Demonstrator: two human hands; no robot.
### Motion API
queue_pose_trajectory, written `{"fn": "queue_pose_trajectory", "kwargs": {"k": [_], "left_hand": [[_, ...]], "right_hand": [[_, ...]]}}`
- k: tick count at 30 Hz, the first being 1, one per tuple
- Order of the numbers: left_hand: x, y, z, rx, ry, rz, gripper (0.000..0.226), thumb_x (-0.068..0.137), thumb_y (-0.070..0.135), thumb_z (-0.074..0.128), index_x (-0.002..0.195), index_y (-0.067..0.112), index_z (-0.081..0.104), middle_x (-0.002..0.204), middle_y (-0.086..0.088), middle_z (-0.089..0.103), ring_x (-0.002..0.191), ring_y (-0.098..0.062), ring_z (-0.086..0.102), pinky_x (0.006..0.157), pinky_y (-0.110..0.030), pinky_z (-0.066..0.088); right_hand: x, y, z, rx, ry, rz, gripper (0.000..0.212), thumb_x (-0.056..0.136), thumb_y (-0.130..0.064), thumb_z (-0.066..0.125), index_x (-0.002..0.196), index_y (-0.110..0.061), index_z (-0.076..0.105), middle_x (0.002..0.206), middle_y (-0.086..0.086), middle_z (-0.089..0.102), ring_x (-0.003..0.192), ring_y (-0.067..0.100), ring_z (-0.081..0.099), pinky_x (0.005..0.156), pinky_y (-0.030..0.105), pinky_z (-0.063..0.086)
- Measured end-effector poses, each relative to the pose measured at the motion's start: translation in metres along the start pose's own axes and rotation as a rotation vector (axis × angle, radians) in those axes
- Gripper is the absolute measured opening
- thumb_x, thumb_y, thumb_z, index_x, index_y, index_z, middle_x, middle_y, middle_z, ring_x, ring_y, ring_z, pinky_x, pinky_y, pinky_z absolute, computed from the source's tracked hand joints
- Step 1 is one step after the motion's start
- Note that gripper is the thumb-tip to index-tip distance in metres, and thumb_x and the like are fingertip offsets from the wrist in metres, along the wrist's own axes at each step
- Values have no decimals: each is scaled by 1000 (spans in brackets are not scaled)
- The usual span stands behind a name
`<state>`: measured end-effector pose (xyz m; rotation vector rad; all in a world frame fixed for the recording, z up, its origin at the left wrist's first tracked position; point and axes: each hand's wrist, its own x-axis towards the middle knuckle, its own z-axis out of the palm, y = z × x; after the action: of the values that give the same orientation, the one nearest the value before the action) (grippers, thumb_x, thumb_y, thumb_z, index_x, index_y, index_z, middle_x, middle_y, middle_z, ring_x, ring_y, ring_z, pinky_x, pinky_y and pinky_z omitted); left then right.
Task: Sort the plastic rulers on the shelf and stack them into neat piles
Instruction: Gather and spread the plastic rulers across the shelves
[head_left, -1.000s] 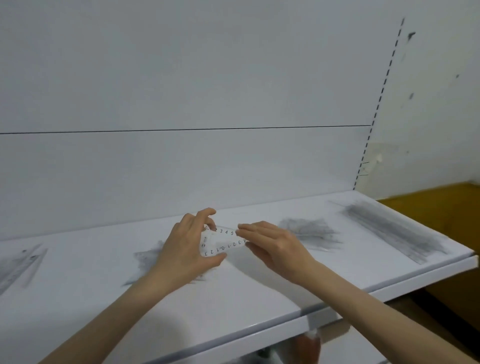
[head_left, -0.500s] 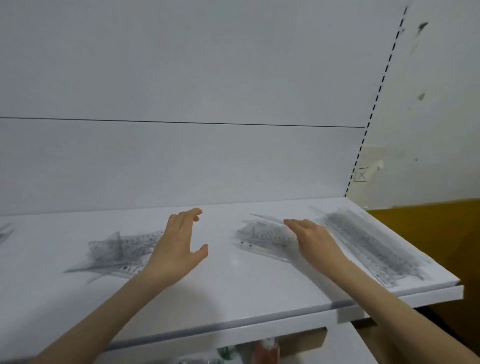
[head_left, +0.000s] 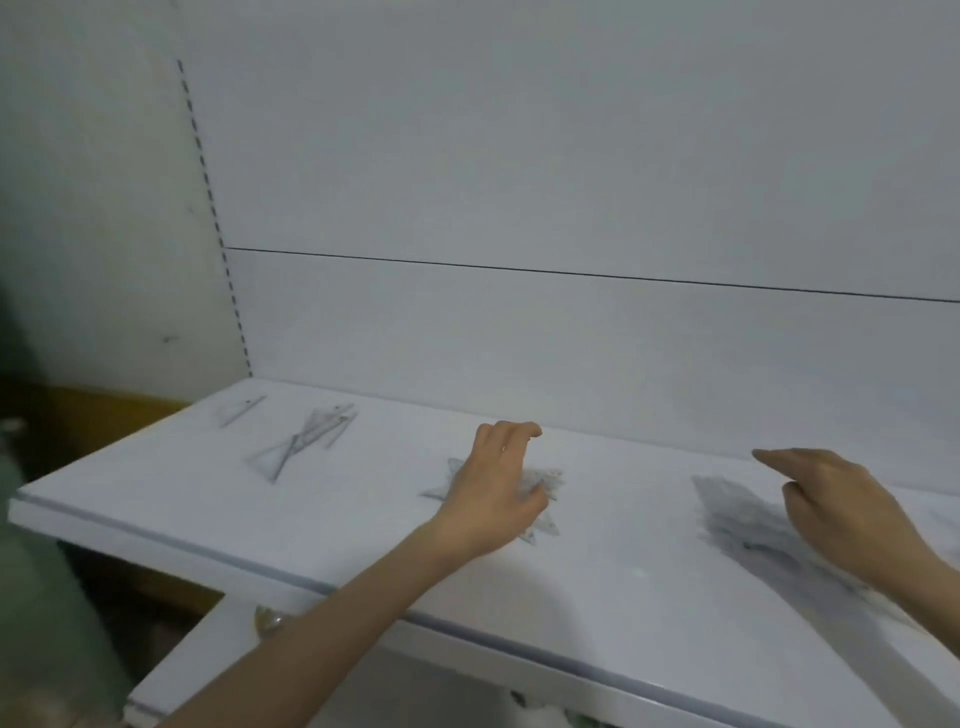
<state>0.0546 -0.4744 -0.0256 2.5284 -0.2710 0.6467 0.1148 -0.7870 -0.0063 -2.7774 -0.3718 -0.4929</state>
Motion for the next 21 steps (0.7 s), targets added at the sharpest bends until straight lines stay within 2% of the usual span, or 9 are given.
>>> {"fn": "queue_pose_trajectory", "kwargs": {"k": [5, 8, 11, 13, 15, 17, 21], "left_hand": [[-31, -71, -52, 96, 79, -72, 34, 86, 20, 56, 120, 16, 52, 123, 6, 43, 119, -8, 31, 86, -19, 38], [-53, -131, -87, 191, 49, -159, 30, 88, 23, 55, 118, 16, 57, 126, 6, 49, 124, -11, 37, 97, -22, 34], [-72, -190, -120, 298, -40, -296, 42, 94, 33, 49, 133, 17, 49, 143, 4, 43, 134, -14, 35, 107, -24, 26], [-82, -222, -135, 358, -125, -325, 45, 97, 40, 41, 137, 17, 44, 146, 4, 41, 135, -15, 36, 109, -25, 23], [-93, -246, -146, 353, -196, -342, 43, 100, 42, 32, 137, 22, 41, 146, 7, 40, 135, -12, 34, 112, -28, 21], [-102, -260, -158, 339, -244, -353, 48, 100, 45, 25, 143, 27, 34, 152, 12, 32, 140, -6, 24, 117, -28, 12], [-125, -269, -193, 422, -275, -316, 74, 83, 69, 13, 143, 31, 35, 150, 18, 30, 137, -1, 25, 112, -19, 10]], "right_hand": [[45, -106, 33, 71, -39, -257, 45, 90, -1, 44, 131, -13, 58, 135, 6, 56, 130, 24, 44, 105, 34, 34], [67, -186, 64, 122, -106, -438, 43, 92, -5, 44, 132, -15, 57, 137, 1, 55, 131, 18, 43, 106, 27, 31], [82, -268, 95, 148, -177, -569, 42, 95, -9, 42, 134, -16, 55, 139, -1, 52, 133, 15, 40, 107, 22, 28], [90, -318, 115, 148, -219, -627, 41, 95, -11, 41, 134, -16, 54, 140, -2, 52, 133, 16, 40, 106, 21, 27], [96, -362, 138, 141, -265, -658, 42, 95, -12, 41, 134, -15, 55, 140, 0, 52, 132, 17, 41, 106, 23, 29], [102, -401, 160, 139, -315, -656, 41, 93, -12, 41, 131, -12, 57, 138, 4, 54, 130, 20, 43, 106, 31, 36], [118, -467, 200, 141, -381, -619, 34, 89, -10, 39, 111, 0, 63, 120, 14, 63, 114, 30, 53, 93, 45, 47]]}}
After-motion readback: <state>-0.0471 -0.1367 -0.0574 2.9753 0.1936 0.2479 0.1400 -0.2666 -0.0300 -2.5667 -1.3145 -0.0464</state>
